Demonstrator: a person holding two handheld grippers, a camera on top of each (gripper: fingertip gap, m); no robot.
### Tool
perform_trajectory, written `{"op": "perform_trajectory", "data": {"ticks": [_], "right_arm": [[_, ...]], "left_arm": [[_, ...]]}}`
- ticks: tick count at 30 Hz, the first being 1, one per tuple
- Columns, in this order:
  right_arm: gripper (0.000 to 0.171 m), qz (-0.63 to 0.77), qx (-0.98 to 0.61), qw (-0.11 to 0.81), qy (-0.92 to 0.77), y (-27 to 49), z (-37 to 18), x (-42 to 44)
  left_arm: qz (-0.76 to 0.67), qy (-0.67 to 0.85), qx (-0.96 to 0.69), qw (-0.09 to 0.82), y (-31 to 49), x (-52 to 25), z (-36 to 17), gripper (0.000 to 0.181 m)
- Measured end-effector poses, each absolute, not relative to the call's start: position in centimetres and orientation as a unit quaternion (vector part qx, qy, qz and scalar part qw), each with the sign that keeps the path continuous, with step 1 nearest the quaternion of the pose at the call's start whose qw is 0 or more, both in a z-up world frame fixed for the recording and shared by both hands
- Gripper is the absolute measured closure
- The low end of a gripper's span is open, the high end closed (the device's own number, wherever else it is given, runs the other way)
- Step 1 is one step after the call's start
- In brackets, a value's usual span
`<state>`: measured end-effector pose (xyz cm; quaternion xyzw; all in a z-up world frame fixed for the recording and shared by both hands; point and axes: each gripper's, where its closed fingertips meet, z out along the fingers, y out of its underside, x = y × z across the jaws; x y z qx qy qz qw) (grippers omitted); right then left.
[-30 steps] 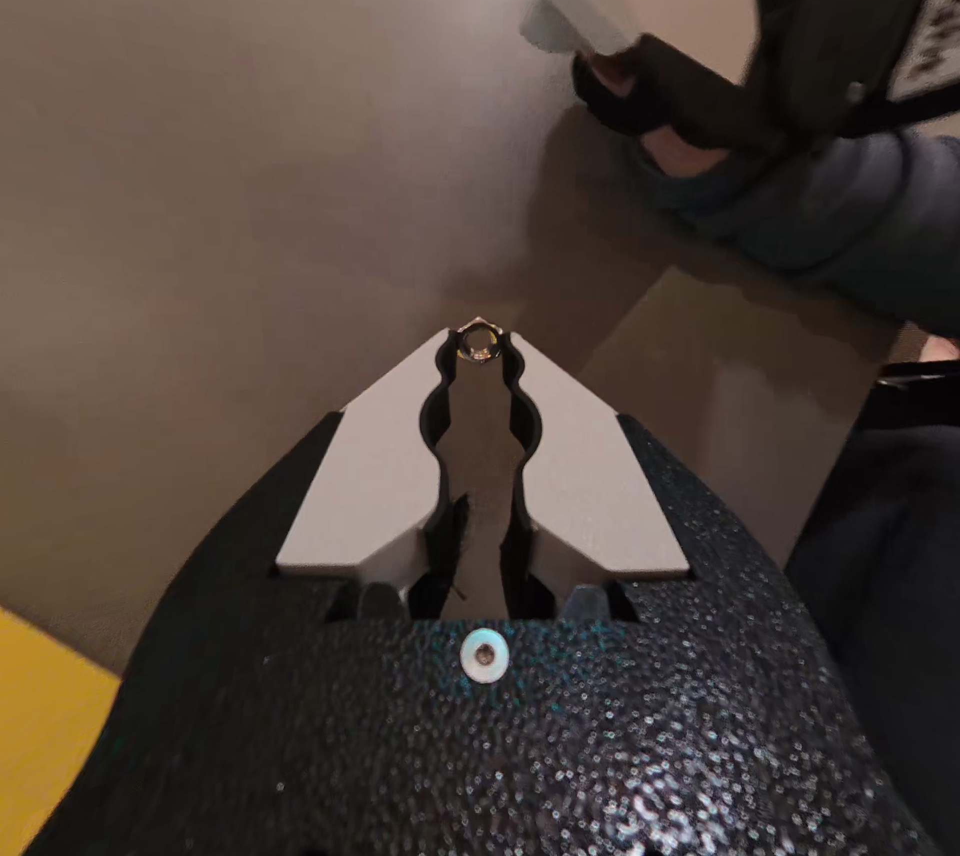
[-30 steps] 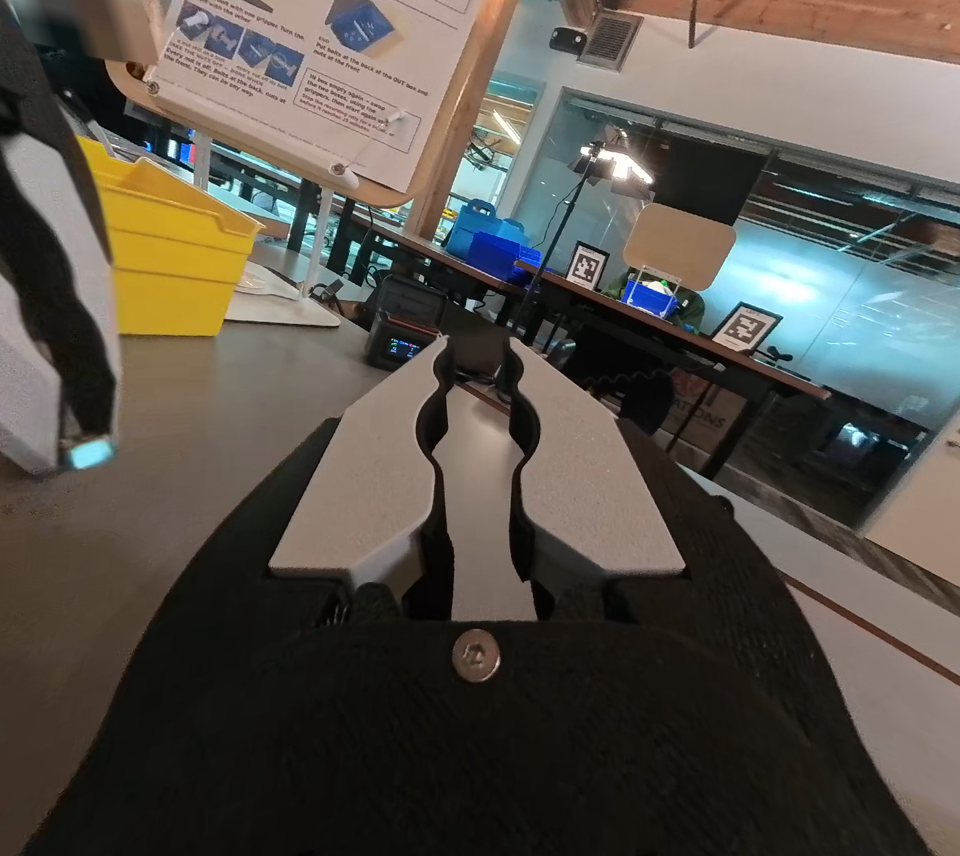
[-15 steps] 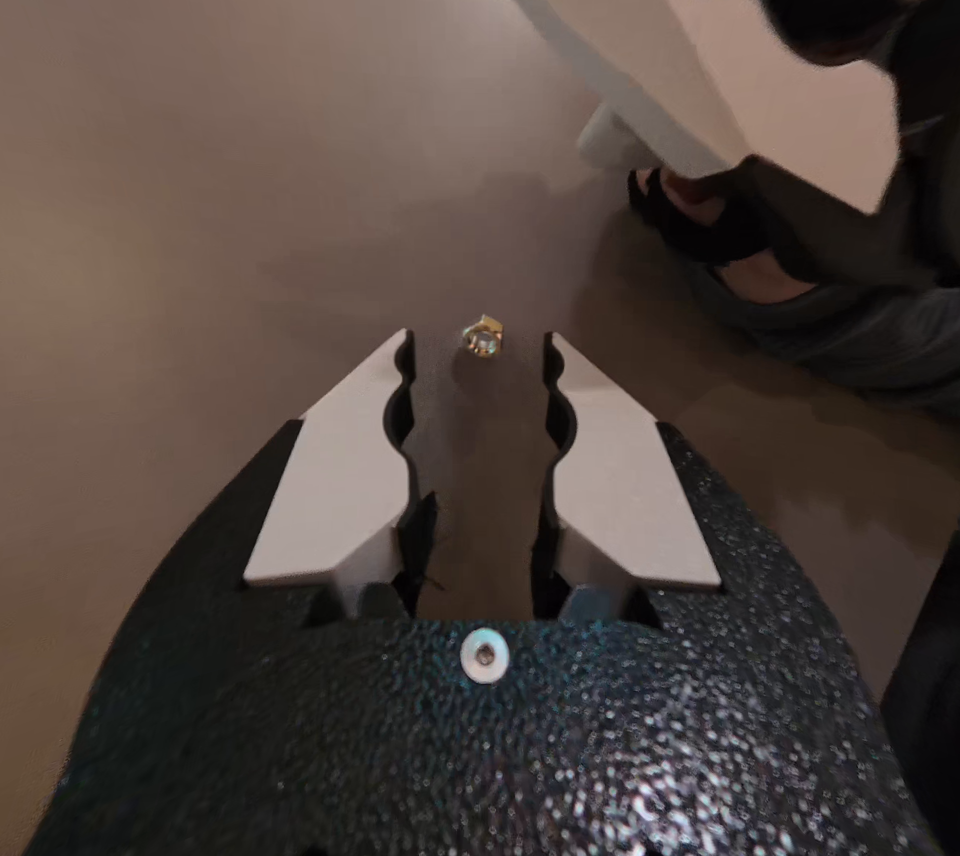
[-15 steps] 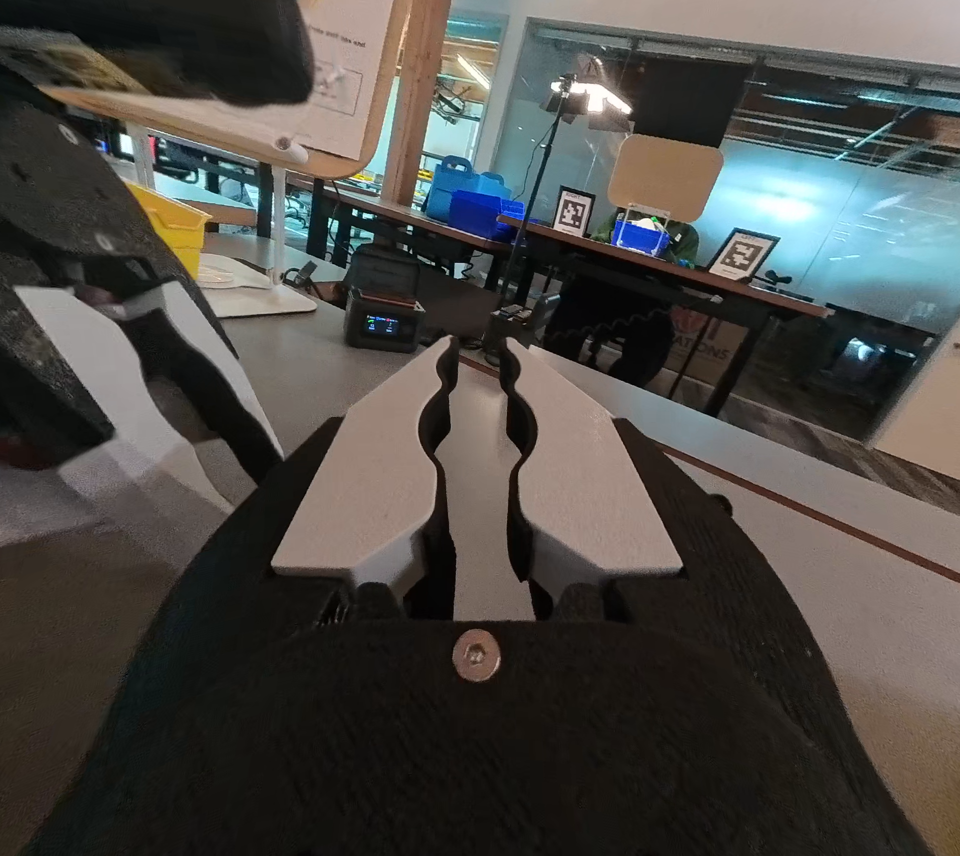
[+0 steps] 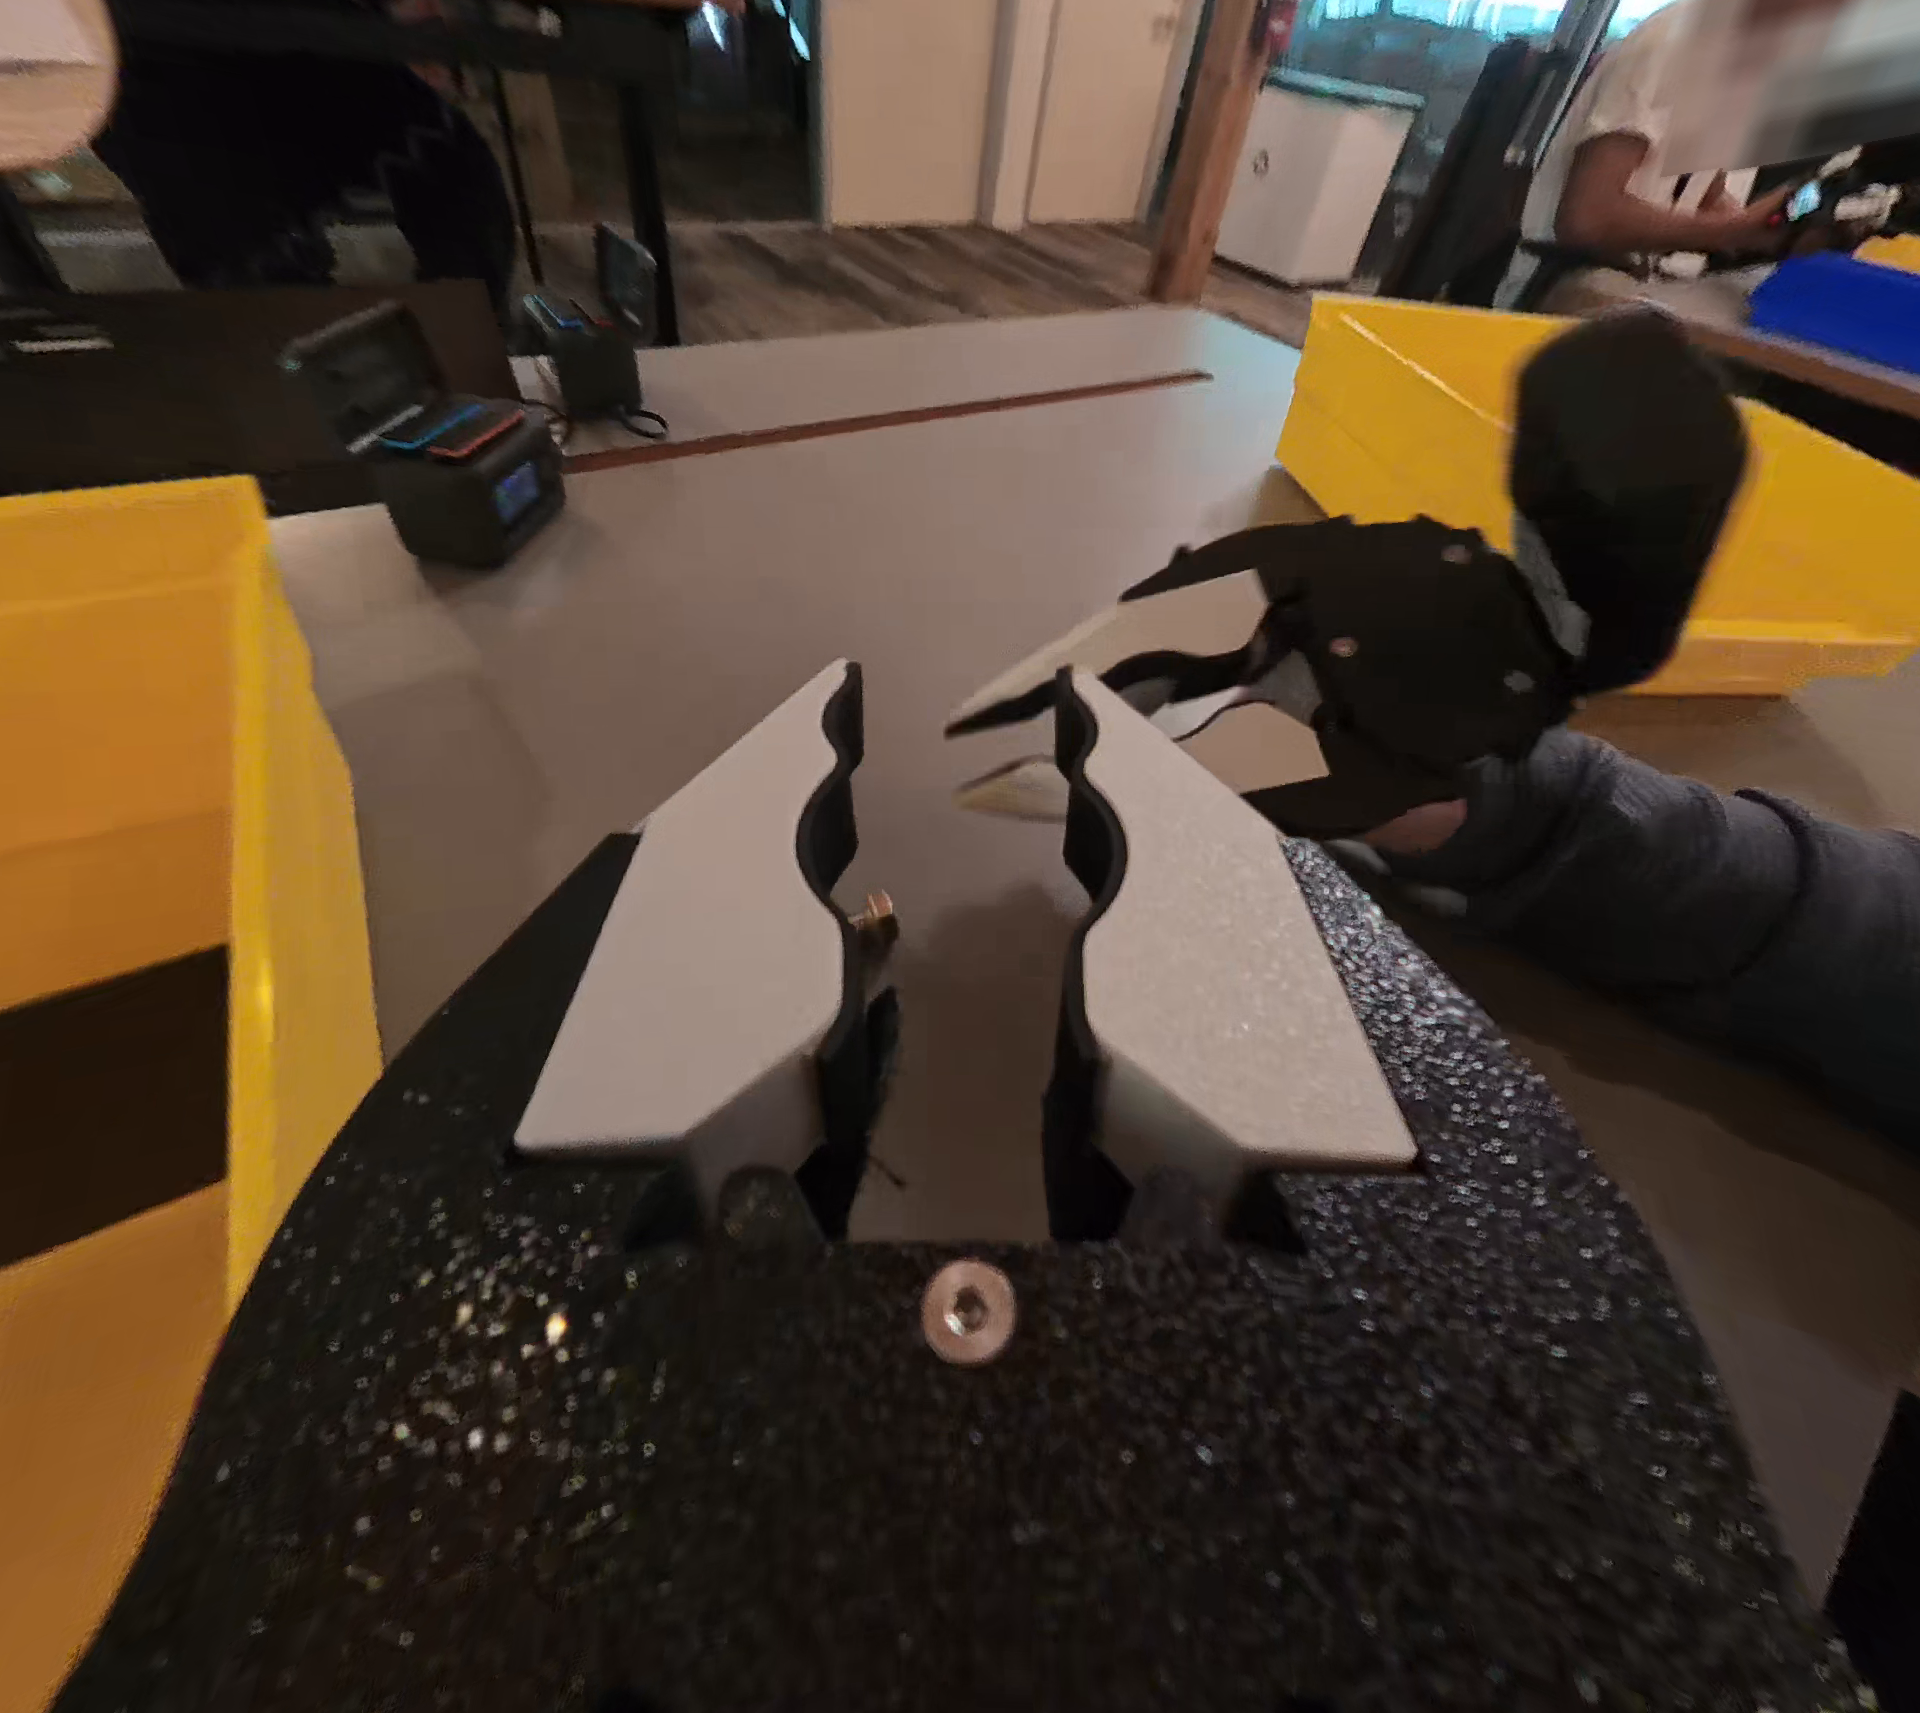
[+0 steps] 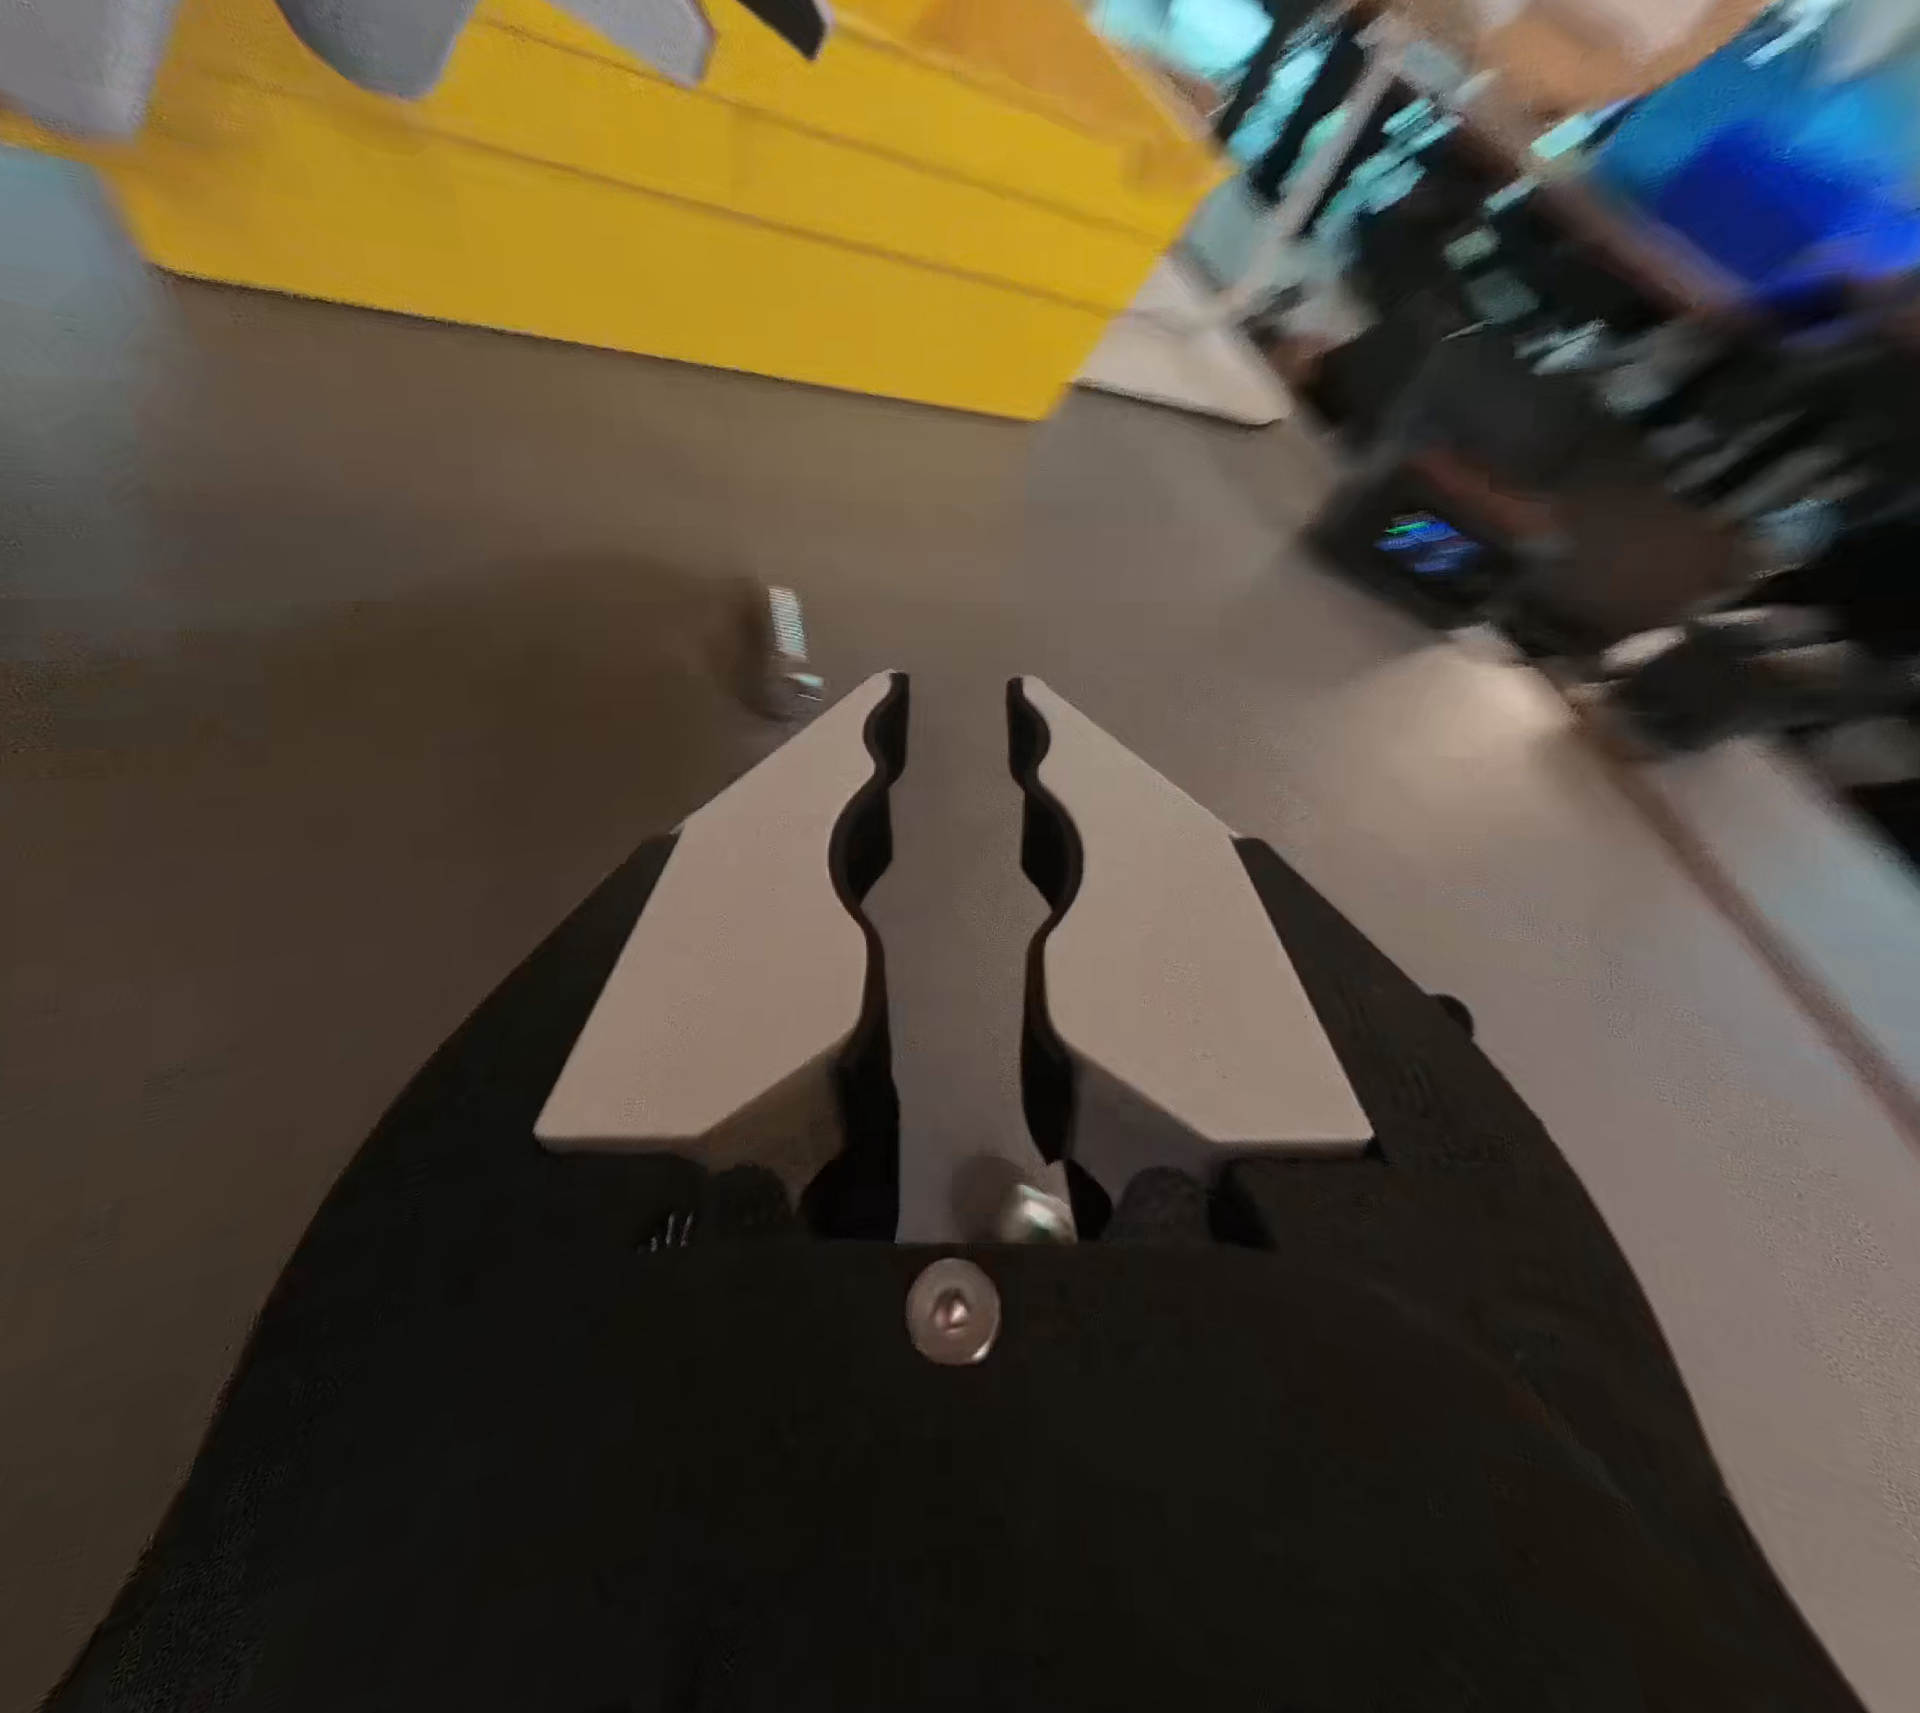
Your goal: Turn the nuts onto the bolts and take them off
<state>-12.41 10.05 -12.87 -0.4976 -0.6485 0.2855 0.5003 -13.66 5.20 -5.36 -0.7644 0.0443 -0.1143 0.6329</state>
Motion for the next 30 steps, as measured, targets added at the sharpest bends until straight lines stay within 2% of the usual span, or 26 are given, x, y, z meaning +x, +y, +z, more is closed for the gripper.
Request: {"op": "perform_trajectory", "data": {"ticks": [4, 8, 11, 14, 18, 21, 25, 30], "right_arm": [[0.141, 0.333, -0.561, 0.364, -0.665, 7.9, -15.3, -14.9], [0.150, 0.296, -0.589, 0.299, -0.690, 7.2, -17.9, -15.7], [0.158, 0.278, -0.606, 0.309, -0.678, 7.9, -17.7, -16.1], [0.159, 0.277, -0.584, 0.376, -0.664, 8.8, -15.6, -15.7], [0.161, 0.460, -0.493, 0.427, -0.602, 6.3, -9.6, -13.5], [0.161, 0.589, -0.423, 0.406, -0.557, 4.5, -6.2, -10.7], [0.161, 0.620, -0.379, 0.381, -0.572, 2.9, -5.3, -8.8], [0.161, 0.619, -0.361, 0.369, -0.592, 2.0, -5.1, -8.1]], "left_arm": [[-0.109, 0.006, -0.722, 0.683, 3.2, -14.9, -5.3, 0.136], [-0.138, 0.012, -0.731, 0.668, 2.7, -14.3, -6.6, 0.134], [-0.158, 0.008, -0.734, 0.660, 2.8, -14.1, -7.1, 0.135], [-0.177, -0.007, -0.739, 0.649, 3.1, -14.0, -7.6, 0.139], [-0.208, -0.004, -0.739, 0.641, 3.4, -12.7, -8.3, 0.140], [-0.285, 0.015, -0.707, 0.647, 3.4, -10.5, -7.5, 0.138], [-0.378, 0.026, -0.667, 0.642, 3.3, -8.4, -6.7, 0.137], [-0.411, 0.049, -0.627, 0.660, 2.7, -7.3, -5.6, 0.158]]}}
